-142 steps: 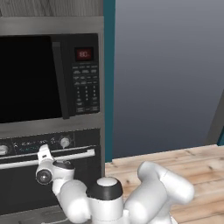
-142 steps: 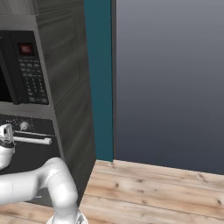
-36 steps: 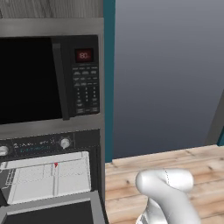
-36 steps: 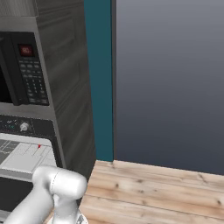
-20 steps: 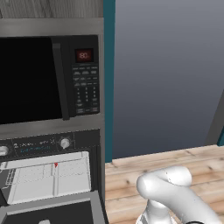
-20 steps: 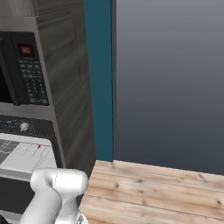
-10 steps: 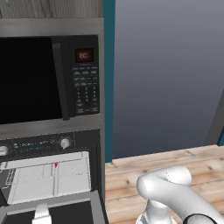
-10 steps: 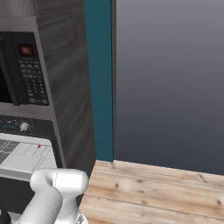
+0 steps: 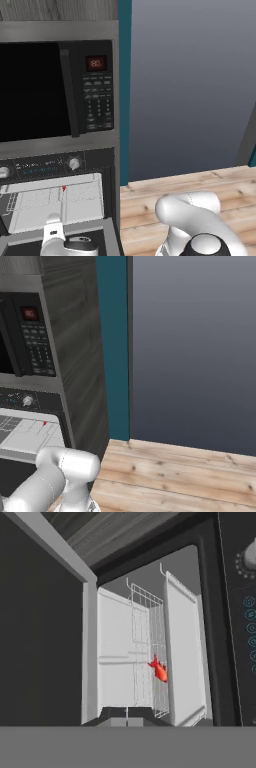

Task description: Take the fish from the oven and place it on the plate on the counter.

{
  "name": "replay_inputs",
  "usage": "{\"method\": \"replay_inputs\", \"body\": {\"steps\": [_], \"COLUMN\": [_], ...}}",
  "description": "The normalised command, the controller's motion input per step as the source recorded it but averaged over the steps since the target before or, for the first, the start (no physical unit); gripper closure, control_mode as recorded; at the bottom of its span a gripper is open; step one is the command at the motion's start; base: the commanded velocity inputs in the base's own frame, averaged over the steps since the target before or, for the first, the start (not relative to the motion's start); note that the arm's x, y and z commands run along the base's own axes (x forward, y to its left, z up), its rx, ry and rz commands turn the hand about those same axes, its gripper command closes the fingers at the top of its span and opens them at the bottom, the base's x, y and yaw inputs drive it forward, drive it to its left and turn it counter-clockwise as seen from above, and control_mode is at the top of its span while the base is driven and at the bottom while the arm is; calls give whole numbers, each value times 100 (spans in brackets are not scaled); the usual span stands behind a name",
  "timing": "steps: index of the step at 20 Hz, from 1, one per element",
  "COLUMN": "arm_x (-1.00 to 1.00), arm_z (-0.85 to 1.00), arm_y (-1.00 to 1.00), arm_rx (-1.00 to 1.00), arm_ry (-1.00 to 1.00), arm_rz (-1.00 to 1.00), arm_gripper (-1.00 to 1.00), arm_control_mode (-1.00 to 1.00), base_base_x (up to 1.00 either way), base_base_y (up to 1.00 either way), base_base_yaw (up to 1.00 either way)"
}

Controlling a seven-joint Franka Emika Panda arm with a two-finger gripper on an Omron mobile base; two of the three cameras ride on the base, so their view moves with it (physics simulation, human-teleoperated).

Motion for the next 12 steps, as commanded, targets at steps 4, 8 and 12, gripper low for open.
{"method": "replay_inputs", "body": {"steps": [4, 8, 12], "arm_x": [43, 38, 30], "arm_z": [-28, -7, -31], "arm_y": [0, 8, 6], "arm_rx": [0, 0, 0], "arm_ry": [0, 0, 0], "arm_rz": [-1, -3, -12], "arm_gripper": [100, -100, -100], "arm_control_mode": [-100, -100, -100], "base_base_x": [0, 0, 0], "base_base_y": [0, 0, 0], "base_base_yaw": [0, 0, 0]}}
